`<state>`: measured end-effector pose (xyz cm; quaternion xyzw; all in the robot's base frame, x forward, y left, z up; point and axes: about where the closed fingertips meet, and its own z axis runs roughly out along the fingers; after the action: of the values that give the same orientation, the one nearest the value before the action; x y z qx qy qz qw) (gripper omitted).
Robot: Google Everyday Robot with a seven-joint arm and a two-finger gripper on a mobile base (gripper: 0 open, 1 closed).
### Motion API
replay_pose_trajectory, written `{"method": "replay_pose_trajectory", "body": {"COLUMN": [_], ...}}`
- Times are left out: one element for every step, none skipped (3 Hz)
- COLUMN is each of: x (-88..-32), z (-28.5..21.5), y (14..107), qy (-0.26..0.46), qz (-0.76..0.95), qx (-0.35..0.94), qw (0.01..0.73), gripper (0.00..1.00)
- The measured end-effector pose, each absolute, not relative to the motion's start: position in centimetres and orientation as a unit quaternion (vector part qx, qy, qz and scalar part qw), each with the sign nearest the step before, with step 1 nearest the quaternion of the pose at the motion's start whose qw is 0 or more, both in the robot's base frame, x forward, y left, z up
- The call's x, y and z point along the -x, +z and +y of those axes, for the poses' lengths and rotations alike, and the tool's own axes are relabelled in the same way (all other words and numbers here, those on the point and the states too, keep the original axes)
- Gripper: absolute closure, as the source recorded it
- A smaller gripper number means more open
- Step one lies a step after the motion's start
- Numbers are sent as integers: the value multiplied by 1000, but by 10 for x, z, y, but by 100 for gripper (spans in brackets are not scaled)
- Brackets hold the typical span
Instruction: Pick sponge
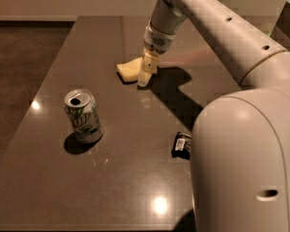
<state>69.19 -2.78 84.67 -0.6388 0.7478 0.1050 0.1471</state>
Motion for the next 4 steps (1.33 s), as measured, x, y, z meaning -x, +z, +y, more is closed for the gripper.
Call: {"method": "replay_pose_trajectory", "body": {"x": [-697, -692, -681, -669], "z": [-18, -11, -6, -3], "y": [848, 861, 886, 916], "qy": [115, 122, 124, 119], "qz": [750, 746, 745, 741], "qx": [635, 637, 638, 641], "qw": [144, 147, 152, 161], "gripper": [42, 65, 88, 100]}}
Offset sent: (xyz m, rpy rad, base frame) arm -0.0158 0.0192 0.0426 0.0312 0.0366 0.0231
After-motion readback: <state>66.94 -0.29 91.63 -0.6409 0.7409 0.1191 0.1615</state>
